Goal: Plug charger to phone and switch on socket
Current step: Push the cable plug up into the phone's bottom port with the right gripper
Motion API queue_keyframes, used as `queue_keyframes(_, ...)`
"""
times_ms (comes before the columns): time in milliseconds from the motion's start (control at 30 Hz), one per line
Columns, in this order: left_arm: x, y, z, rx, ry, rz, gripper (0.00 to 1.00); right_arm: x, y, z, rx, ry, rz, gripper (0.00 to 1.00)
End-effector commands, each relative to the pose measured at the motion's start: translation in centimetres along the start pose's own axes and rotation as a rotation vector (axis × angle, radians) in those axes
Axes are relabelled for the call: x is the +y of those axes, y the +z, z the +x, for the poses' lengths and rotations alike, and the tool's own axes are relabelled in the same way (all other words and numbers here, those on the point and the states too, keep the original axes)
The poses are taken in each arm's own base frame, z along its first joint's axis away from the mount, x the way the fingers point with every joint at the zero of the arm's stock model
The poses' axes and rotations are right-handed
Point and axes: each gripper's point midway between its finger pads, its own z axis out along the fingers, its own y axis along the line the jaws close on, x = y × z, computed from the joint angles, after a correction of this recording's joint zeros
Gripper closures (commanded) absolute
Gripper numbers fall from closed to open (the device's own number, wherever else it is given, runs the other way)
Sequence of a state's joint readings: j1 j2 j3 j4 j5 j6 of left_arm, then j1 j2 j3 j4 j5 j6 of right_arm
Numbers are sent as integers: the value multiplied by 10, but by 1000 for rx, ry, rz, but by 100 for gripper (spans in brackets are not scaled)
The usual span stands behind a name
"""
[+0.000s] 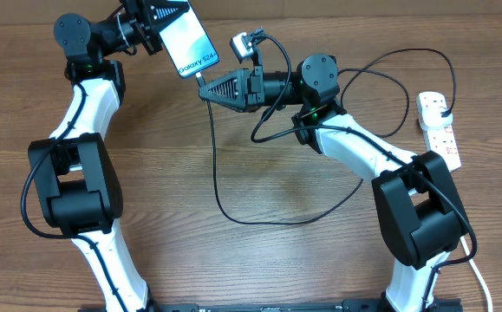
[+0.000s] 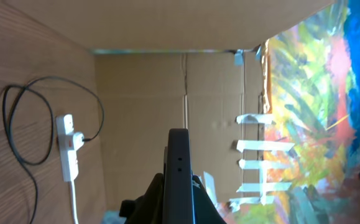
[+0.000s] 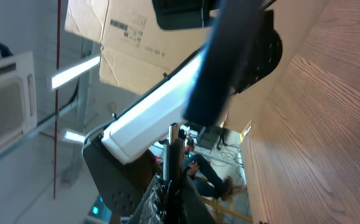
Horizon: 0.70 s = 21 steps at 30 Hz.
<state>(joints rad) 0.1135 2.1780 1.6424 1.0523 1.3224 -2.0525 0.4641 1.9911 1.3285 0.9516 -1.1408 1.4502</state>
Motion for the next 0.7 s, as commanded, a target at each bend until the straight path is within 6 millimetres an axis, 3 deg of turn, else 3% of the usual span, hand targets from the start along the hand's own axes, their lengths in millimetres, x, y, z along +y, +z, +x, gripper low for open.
queue_keyframes(0, -15, -2, -10, -59, 9, 43, 96, 3, -2, -15, -61, 29, -4, 96)
queue_keyframes(667, -12, -3, -7, -37, 7, 29, 96, 2, -10, -23, -89, 11, 2, 96)
